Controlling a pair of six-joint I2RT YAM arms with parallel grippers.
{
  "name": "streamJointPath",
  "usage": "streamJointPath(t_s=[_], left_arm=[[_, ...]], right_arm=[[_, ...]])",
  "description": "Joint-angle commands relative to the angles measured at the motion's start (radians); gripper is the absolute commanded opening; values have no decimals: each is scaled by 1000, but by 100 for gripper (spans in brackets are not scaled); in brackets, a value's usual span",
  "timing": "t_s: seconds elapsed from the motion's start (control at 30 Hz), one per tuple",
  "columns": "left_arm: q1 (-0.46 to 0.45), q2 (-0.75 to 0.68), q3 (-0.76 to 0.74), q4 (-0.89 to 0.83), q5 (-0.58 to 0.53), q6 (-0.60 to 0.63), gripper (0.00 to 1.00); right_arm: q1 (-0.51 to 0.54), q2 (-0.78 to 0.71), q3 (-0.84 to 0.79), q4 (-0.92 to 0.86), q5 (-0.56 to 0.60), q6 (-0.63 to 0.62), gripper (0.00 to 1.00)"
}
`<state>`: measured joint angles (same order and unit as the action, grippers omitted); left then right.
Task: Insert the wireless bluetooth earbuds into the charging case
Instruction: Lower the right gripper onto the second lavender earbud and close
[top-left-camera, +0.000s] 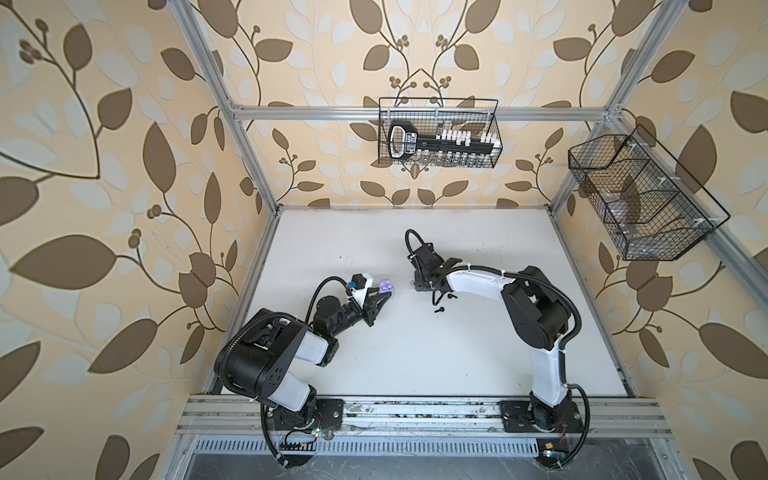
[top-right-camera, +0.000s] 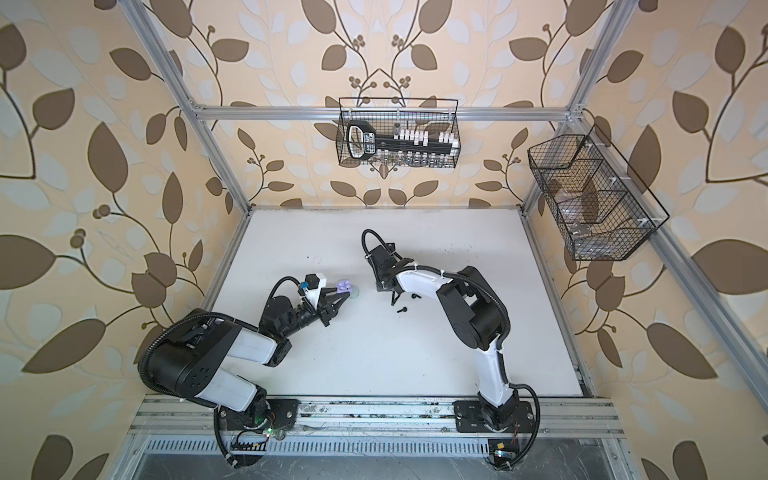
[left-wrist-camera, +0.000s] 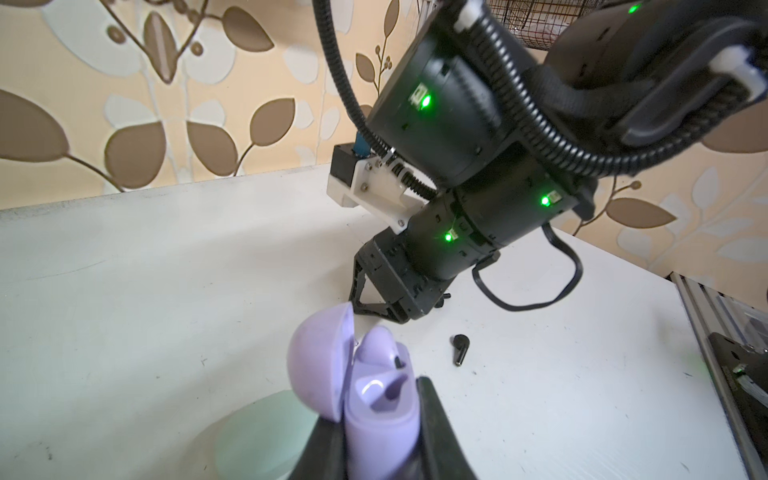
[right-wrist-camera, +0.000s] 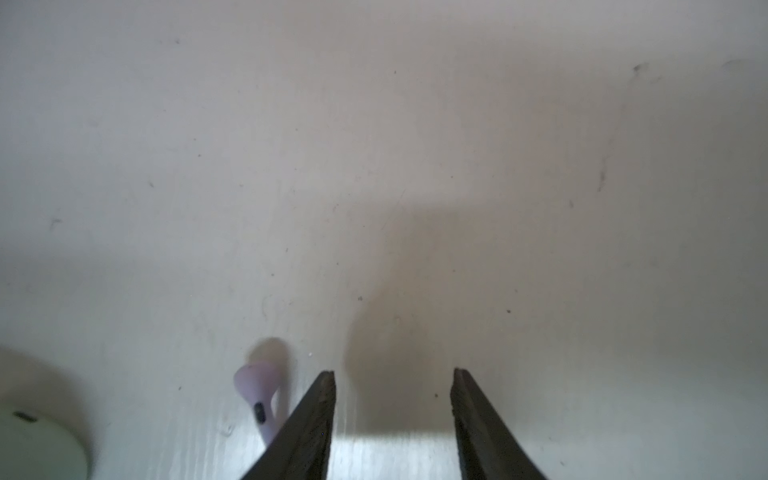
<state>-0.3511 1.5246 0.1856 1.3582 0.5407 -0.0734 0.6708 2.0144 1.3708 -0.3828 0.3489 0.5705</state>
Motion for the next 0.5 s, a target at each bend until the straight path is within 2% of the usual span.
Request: streamJointPath(t_s=[0.0,0.47], left_arm=[[12,-30,-8,64,36,36,0],[13,-63,-26,65,84,53,0]], right_arm=[[12,-72,-20,-2,-44,-5,48],[42,75,131,-85,-53,-18,51]])
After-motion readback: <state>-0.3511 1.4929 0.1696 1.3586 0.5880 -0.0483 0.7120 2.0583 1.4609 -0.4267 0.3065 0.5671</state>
